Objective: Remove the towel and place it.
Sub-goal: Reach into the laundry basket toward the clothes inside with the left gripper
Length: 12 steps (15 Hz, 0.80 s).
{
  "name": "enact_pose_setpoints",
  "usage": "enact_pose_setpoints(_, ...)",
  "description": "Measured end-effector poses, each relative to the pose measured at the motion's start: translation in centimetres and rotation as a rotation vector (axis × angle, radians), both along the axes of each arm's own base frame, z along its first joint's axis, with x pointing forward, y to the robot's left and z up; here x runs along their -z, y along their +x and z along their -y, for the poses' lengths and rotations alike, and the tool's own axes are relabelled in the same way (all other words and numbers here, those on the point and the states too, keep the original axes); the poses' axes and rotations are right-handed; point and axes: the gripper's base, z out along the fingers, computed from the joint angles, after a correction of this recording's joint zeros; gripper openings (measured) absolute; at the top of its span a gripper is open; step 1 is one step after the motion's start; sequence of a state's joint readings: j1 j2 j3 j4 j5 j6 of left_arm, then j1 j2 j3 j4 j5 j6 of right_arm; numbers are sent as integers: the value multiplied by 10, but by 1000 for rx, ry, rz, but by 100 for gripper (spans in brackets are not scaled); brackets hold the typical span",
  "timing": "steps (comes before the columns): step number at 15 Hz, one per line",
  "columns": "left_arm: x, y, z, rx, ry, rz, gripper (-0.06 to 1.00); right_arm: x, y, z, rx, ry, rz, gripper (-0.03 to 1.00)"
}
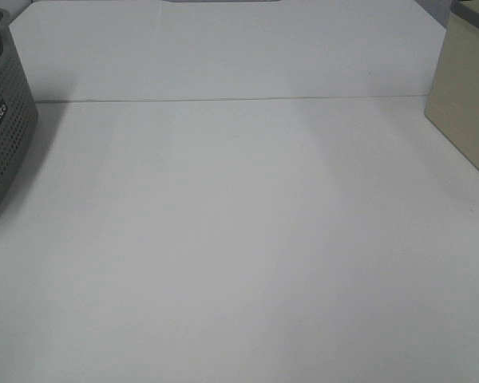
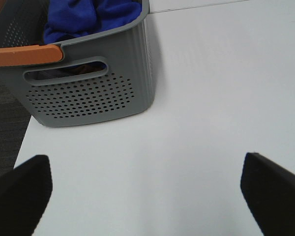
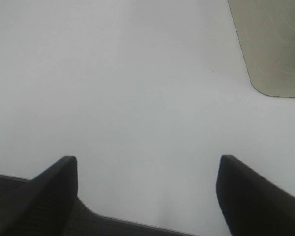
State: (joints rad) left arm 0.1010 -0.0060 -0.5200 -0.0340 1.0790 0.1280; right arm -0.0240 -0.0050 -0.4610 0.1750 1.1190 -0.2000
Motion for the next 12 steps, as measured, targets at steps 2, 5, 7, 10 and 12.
enact_pose_setpoints(2,0,0,0,0,0,0,99,0,0,0,0,0,0,76)
enact_pose_setpoints(5,0,0,0,0,0,0,99,0,0,0,0,0,0,76)
enact_pose_setpoints(7,0,0,0,0,0,0,99,0,0,0,0,0,0,76)
enact_pose_setpoints(10,0,0,0,0,0,0,99,0,0,0,0,0,0,76)
enact_pose_setpoints(12,0,0,0,0,0,0,99,0,0,0,0,0,0,76)
